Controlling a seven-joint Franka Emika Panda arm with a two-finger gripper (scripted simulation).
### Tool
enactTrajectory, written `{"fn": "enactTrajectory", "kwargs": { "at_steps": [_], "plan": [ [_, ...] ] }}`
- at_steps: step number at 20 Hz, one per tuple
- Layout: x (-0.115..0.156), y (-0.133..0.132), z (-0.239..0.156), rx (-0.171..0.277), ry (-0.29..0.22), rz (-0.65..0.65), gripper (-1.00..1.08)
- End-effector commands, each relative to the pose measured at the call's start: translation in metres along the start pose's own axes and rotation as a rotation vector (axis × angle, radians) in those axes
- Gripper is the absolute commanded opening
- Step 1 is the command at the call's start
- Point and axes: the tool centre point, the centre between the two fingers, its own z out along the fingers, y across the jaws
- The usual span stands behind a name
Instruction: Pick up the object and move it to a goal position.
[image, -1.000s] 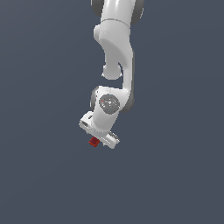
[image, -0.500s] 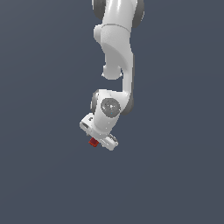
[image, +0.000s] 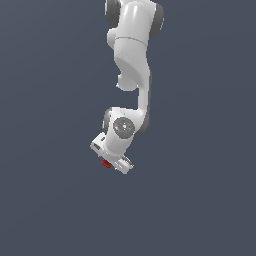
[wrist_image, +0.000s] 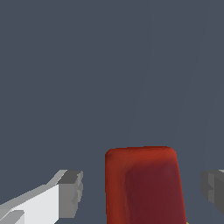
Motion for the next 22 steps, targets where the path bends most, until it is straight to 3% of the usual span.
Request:
{"fn": "enactTrajectory", "kwargs": {
  "at_steps": [1,2,15,22],
  "plan": [
    [0.0,0.0,0.004,0.0,0.001,0.001,1.08],
    [0.0,0.0,0.004,0.0,0.001,0.001,-1.0],
    [0.0,-0.002,-0.002,0.003,0.003,0.0,-1.0],
    [-0.002,-0.004,-0.033,0.003,0.003,0.0,-1.0]
  ]
}}
